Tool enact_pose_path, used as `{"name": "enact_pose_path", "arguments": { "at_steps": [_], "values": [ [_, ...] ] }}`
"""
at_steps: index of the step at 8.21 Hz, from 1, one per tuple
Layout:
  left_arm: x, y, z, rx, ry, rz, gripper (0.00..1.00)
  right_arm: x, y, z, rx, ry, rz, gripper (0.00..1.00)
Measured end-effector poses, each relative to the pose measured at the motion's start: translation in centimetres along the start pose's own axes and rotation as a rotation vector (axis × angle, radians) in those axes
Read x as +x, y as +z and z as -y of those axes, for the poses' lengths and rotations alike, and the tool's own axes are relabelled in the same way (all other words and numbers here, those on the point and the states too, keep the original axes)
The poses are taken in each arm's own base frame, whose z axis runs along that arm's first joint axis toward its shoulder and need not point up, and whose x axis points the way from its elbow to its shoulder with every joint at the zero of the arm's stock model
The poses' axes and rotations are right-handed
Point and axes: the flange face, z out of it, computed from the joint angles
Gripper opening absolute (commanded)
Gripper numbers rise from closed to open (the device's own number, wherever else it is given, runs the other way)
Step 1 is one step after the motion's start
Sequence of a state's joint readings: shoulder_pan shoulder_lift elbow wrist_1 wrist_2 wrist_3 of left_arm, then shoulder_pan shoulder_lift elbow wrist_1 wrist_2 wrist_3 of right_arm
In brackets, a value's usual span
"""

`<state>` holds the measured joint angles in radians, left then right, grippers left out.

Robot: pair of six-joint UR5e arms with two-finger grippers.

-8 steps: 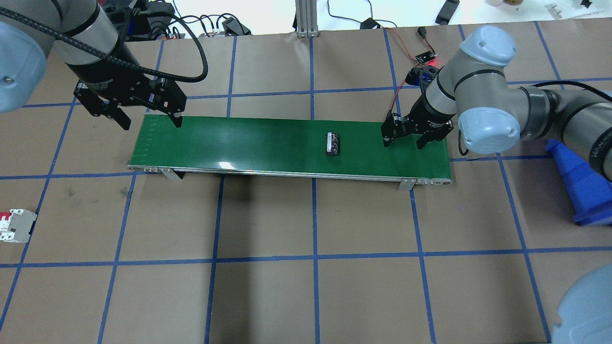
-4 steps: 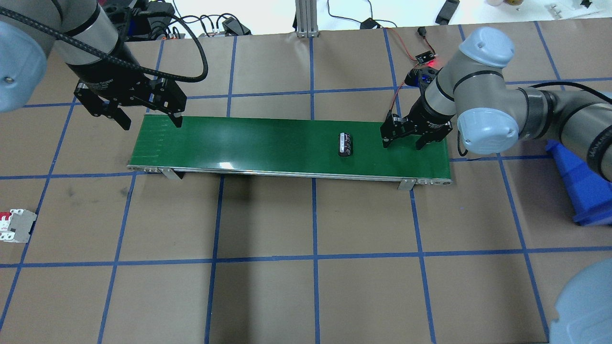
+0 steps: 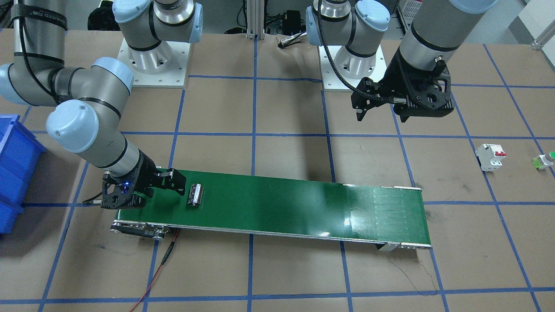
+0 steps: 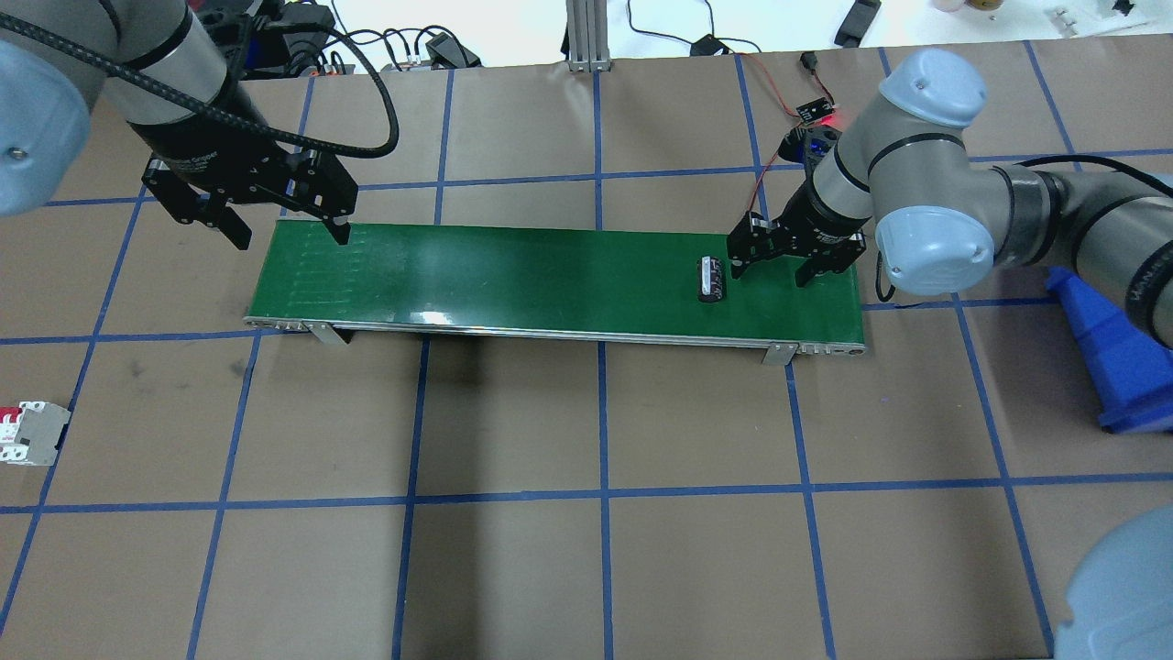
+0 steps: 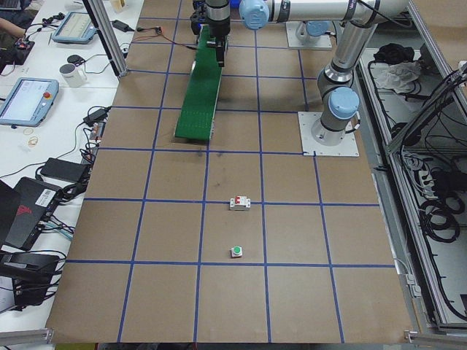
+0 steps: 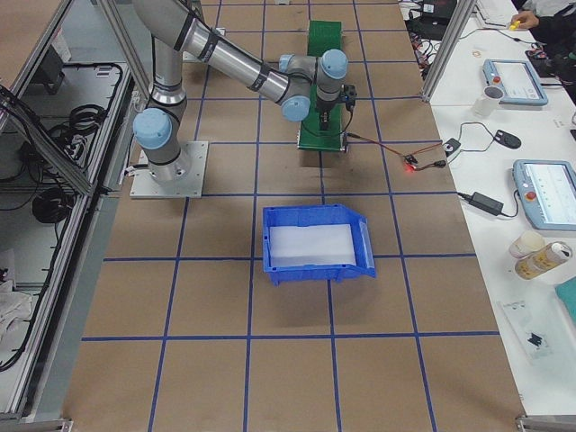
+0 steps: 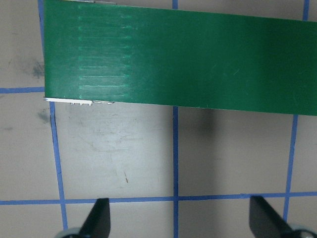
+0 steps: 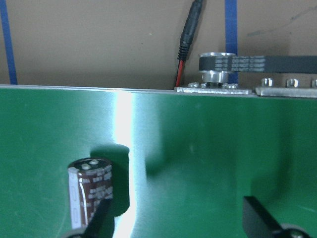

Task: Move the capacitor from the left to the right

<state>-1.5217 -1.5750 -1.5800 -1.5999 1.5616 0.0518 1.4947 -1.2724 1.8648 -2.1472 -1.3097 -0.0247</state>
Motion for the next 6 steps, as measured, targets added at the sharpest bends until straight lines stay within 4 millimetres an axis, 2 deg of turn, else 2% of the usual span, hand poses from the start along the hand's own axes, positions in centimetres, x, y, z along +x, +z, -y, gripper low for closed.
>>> {"name": "enact_pose_path", "arguments": {
  "at_steps": [2, 4, 5, 6],
  "values": [
    [0.00, 0.00, 0.00, 0.000, 0.000, 0.000, 1.00, -0.38, -0.08, 0.02, 0.003, 0.016, 0.007, 0.87],
    [0.00, -0.01, -0.01, 0.000, 0.000, 0.000, 1.00, -0.41, 0.18, 0.02, -0.004, 0.023, 0.009, 0.73],
    [0.00, -0.03, -0.02, 0.001, 0.000, 0.000, 1.00, -0.31, 0.28, 0.01, -0.007, 0.022, 0.000, 0.48],
    [0.00, -0.04, -0.03, 0.001, 0.000, 0.001, 1.00, -0.14, 0.34, -0.01, -0.011, 0.020, -0.017, 0.18]
  ]
}}
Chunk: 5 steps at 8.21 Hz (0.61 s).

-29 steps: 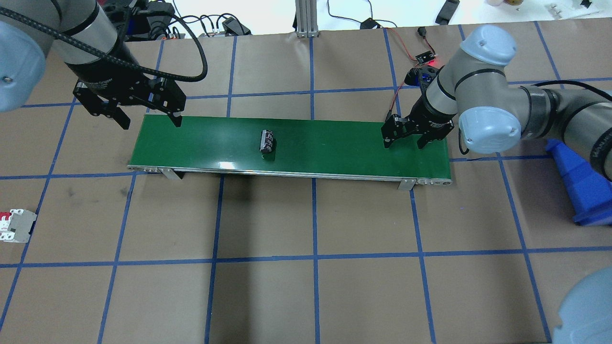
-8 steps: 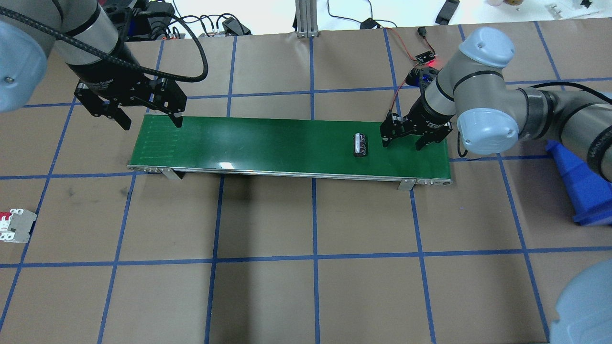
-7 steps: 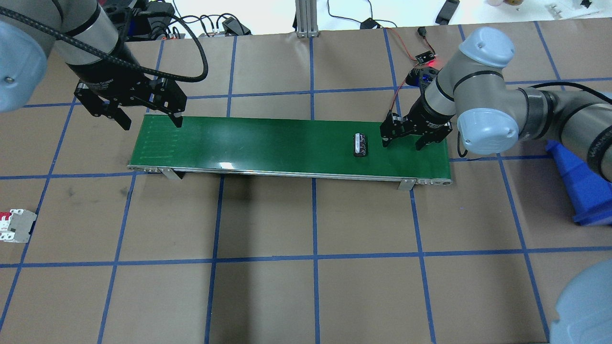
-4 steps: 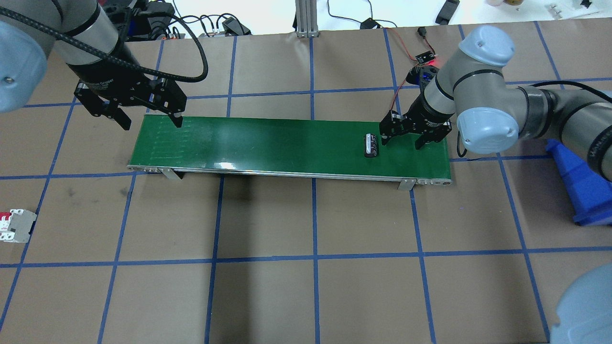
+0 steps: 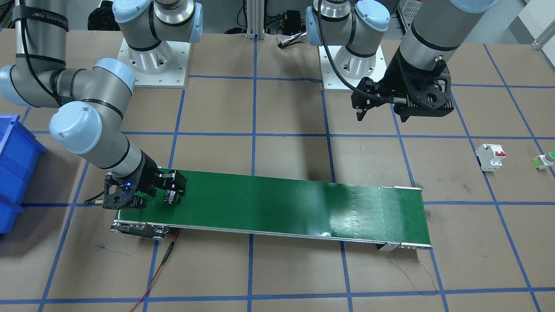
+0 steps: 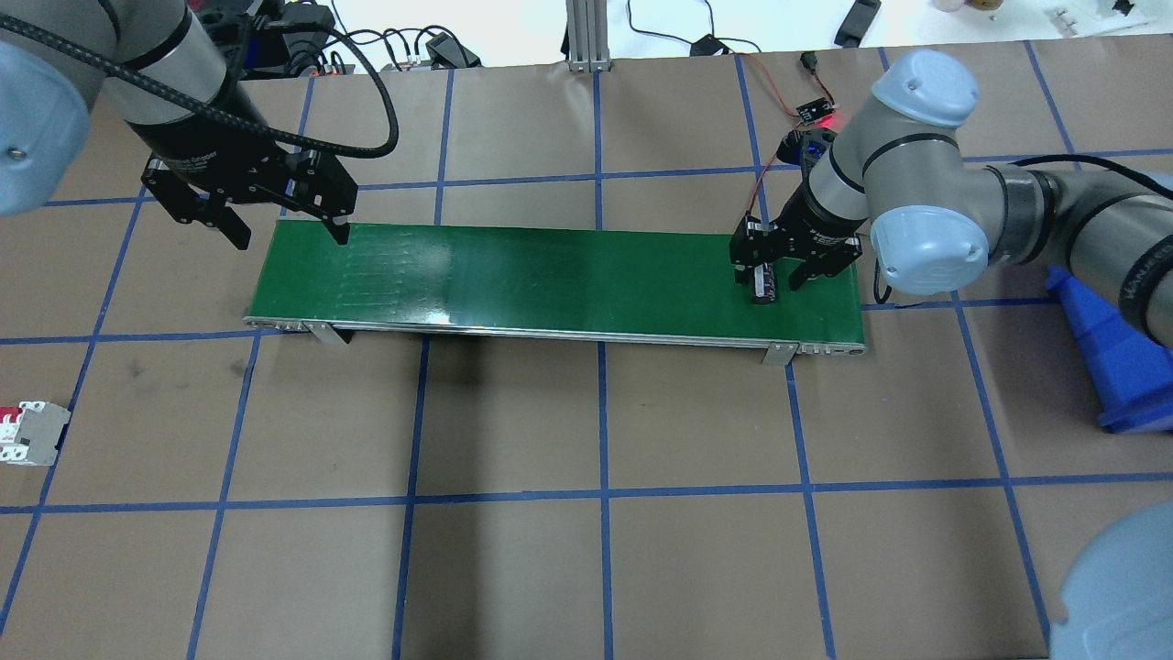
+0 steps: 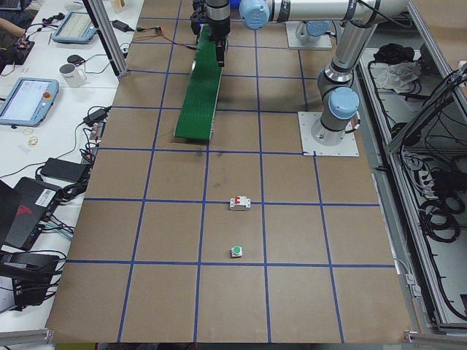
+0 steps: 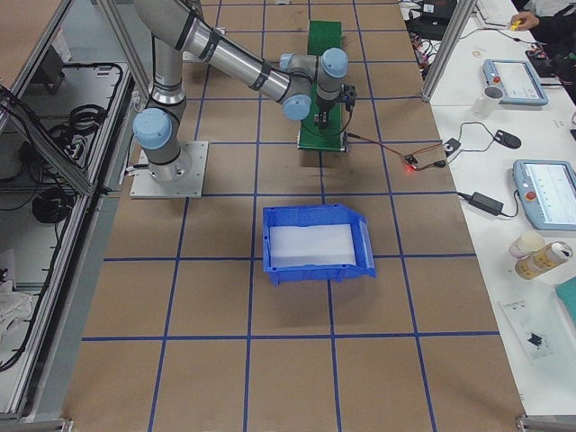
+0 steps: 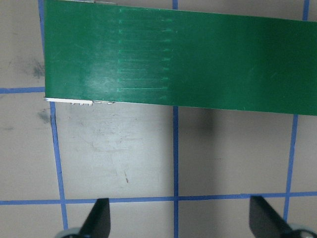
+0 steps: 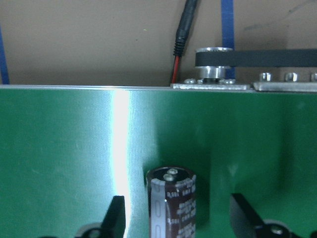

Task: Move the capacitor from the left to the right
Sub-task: 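Close the right gripper on the capacitor and lift it, then carry the capacitor with the right gripper over the blue bin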

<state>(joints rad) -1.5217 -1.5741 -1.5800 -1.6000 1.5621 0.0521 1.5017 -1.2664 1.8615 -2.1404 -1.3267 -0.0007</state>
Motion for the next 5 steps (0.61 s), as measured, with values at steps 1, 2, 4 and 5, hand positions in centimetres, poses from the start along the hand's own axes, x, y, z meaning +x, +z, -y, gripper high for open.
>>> {"name": "enact_pose_path", "arguments": {
  "at_steps": [1, 2, 4, 5],
  "values": [
    [0.0, 0.0, 0.0, 0.000, 0.000, 0.000, 1.00, 0.4, 0.0, 0.0, -0.003, -0.002, -0.038, 0.05],
    [0.0, 0.0, 0.0, -0.001, 0.000, 0.000, 1.00, 0.9, 0.0, -0.1, -0.011, -0.003, -0.084, 0.00],
    [0.0, 0.0, 0.0, -0.001, 0.000, 0.000, 1.00, 1.4, -0.5, -0.2, -0.027, -0.001, -0.139, 0.00],
    [0.0, 0.0, 0.0, -0.001, 0.000, 0.000, 1.00, 1.8, -1.2, 0.2, -0.029, -0.002, -0.164, 0.00]
  ]
}}
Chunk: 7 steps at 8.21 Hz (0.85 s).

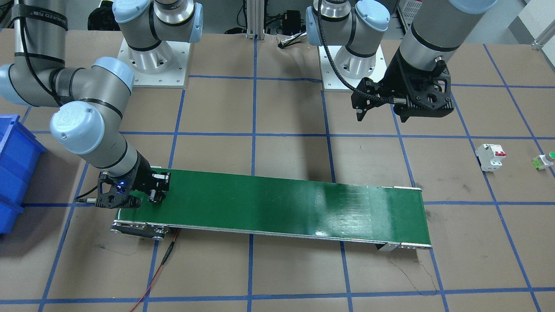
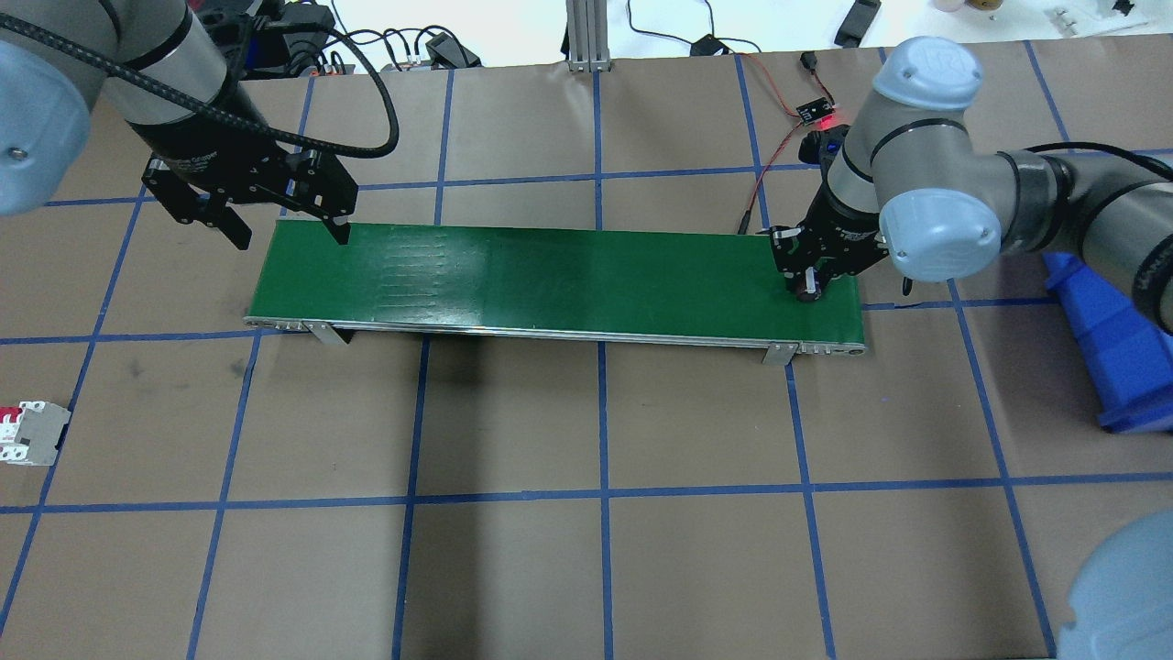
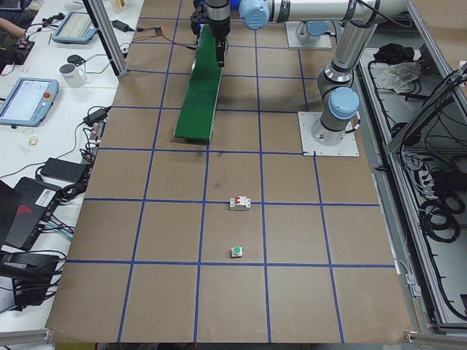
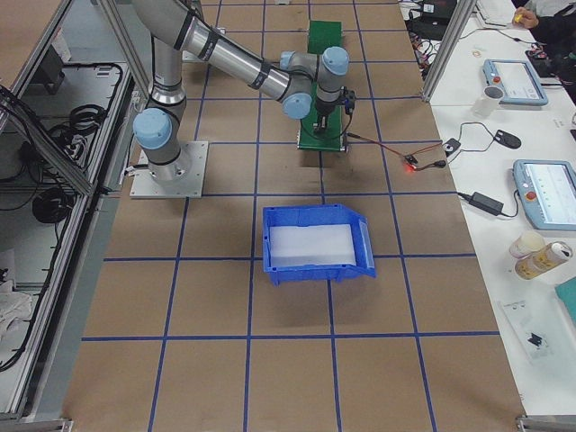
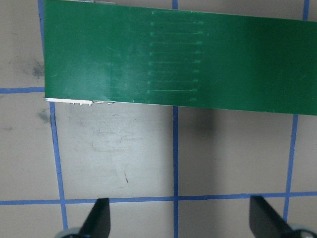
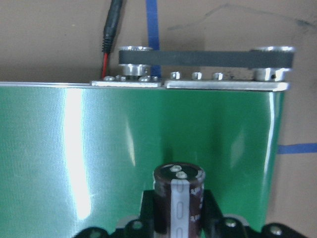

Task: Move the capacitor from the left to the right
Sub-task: 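Carry the capacitor with the right gripper over the blue bin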

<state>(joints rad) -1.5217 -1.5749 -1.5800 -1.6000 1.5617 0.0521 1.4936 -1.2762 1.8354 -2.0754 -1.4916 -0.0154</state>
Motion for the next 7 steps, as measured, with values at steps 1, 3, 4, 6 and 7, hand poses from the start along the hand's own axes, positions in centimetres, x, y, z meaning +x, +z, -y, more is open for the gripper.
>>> {"name": "enact_pose_path", "arguments": {
  "at_steps": [1, 3, 4, 6, 7],
  "values": [
    [0.0, 0.0, 0.0, 0.000, 0.000, 0.000, 1.00, 1.2, -1.7, 0.8, -0.002, -0.009, -0.035, 0.00],
    [0.0, 0.0, 0.0, 0.000, 0.000, 0.000, 1.00, 7.5, -6.2, 2.6, -0.012, -0.017, -0.063, 0.00],
    [0.0, 0.0, 0.0, 0.000, 0.000, 0.000, 1.00, 12.0, -8.1, 2.8, -0.004, -0.078, -0.067, 0.00],
    [0.0, 0.0, 0.0, 0.001, 0.000, 0.000, 1.00, 22.5, -10.4, 2.6, 0.033, -0.235, -0.122, 0.00],
    [0.0, 0.0, 0.0, 0.001, 0.000, 0.000, 1.00, 26.8, -11.0, 2.2, 0.047, -0.284, -0.154, 0.00]
  ]
}}
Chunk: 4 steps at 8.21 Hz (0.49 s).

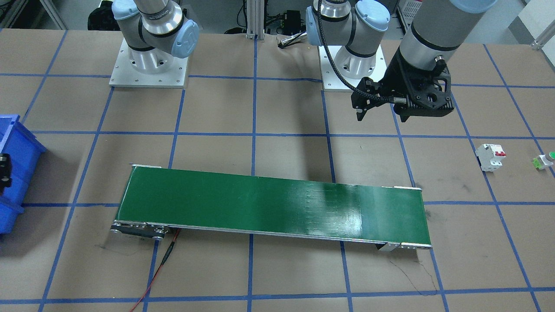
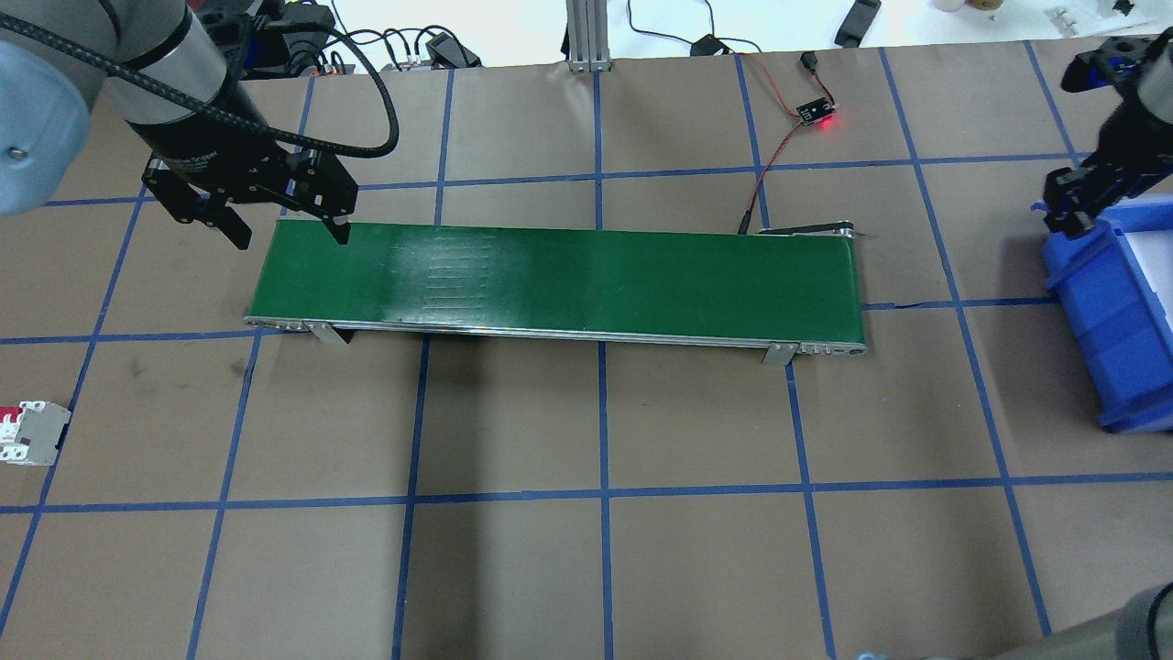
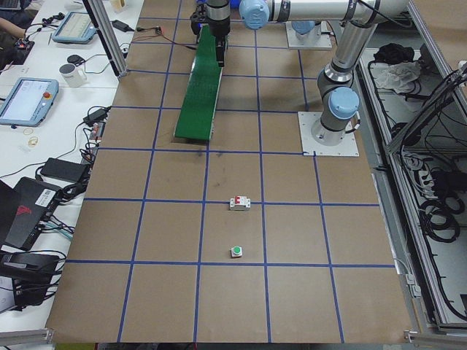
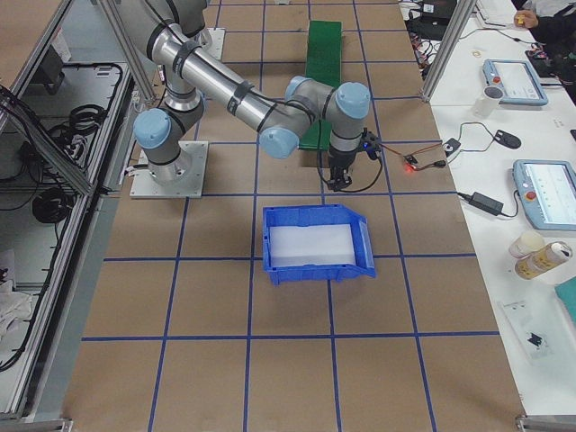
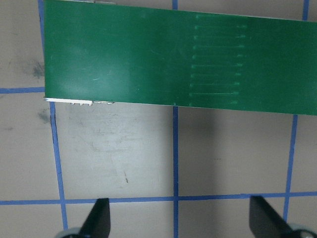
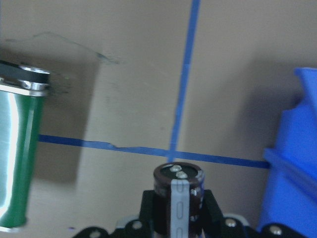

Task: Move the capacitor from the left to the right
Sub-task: 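Carry the capacitor with the right gripper over the blue bin, then open the right gripper to drop the capacitor into the blue bin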

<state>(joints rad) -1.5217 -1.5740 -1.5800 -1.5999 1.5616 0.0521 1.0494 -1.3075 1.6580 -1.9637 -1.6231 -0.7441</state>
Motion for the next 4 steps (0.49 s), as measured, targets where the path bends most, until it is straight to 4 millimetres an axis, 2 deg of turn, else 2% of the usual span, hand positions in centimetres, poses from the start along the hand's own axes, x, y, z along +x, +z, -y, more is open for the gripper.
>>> {"name": "enact_pose_path", "arguments": {
  "at_steps": [2, 3, 4],
  "values": [
    [0.0, 0.0, 0.0, 0.000, 0.000, 0.000, 1.00, 7.2, 2.1, -3.3, -0.002, -0.041, -0.020, 0.00],
    [0.0, 0.0, 0.0, 0.000, 0.000, 0.000, 1.00, 9.7, 4.0, -4.6, -0.016, -0.043, -0.005, 0.12],
    [0.0, 0.0, 0.0, 0.000, 0.000, 0.000, 1.00, 11.2, 6.2, -5.3, -0.032, -0.040, 0.010, 0.74]
  ]
}}
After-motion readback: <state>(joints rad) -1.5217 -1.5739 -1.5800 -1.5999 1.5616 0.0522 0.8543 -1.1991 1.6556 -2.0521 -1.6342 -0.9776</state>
